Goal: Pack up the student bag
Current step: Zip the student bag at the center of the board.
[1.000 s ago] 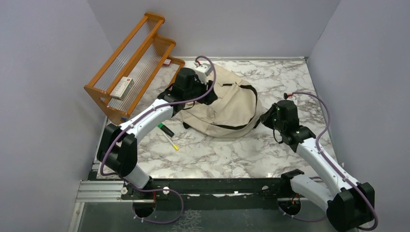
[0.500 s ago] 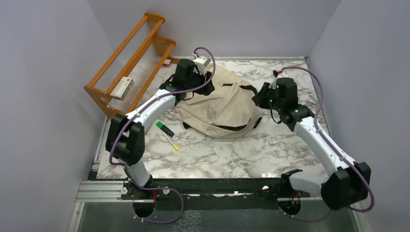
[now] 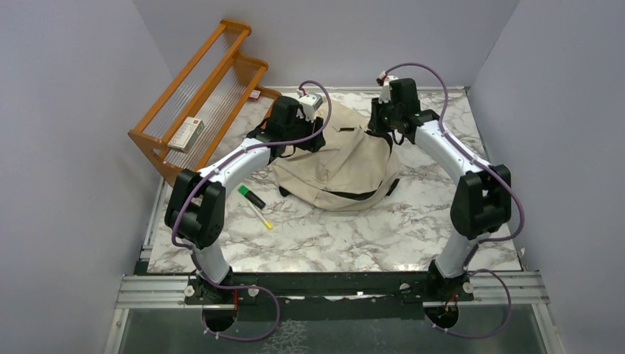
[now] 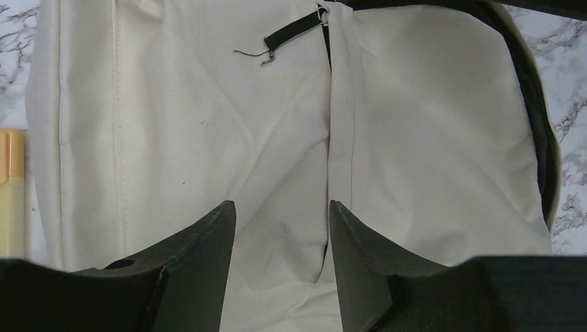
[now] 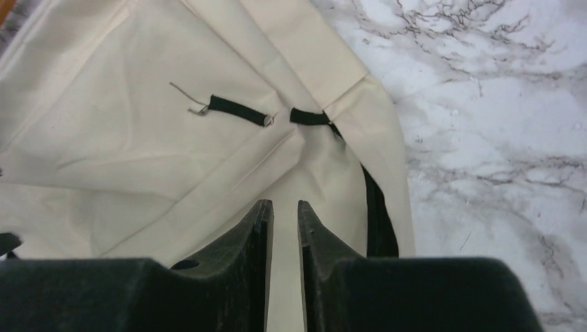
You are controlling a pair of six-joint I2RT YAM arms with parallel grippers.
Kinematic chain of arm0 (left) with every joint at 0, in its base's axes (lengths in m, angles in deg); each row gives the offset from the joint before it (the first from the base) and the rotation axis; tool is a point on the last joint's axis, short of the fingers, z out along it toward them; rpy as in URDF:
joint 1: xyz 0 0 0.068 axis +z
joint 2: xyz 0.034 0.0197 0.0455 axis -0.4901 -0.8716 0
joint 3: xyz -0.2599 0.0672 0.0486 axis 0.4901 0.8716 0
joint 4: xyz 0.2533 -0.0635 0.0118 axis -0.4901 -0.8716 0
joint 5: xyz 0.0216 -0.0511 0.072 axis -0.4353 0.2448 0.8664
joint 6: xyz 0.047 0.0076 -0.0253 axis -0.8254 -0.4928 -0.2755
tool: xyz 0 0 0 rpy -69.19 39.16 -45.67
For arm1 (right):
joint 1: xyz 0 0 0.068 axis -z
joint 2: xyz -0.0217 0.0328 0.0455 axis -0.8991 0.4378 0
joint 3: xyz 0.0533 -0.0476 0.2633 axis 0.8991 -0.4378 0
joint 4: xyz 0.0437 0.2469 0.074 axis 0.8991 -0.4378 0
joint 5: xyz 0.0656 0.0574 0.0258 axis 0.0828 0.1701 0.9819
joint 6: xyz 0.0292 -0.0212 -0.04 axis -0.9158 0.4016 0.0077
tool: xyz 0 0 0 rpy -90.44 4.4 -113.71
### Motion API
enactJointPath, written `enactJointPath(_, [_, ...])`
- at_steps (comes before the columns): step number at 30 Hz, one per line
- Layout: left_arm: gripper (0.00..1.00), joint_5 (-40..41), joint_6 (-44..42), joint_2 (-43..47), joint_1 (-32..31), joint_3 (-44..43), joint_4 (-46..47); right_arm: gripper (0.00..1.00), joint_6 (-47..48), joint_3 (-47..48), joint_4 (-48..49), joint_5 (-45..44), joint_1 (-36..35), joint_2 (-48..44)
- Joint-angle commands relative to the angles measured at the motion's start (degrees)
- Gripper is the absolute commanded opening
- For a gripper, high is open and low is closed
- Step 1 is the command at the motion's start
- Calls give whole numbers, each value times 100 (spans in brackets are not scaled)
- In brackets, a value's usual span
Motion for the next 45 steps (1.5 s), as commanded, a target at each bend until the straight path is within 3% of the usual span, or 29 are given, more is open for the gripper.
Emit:
enactJointPath(1, [54,-28,-107,172,-18,64,206,25,910,759,-604,-81,16,755])
enactJointPath(11, [54,17,-165,203,-21,73,167,38,2014,1350,-724,-403,16,1568])
enactJointPath(22, [54,8,-172,181,-20,65,148,41,2562,2014,-1008,-400,16,2362])
enactJointPath(36, [54,-41,-178,30,-13,12,103,57,2970,2365,-1103,780,16,2830])
enactJointPath(45, [54,-50,-207,-41,-13,-31,71,59,3032,2850,-1110,1293,2,3106])
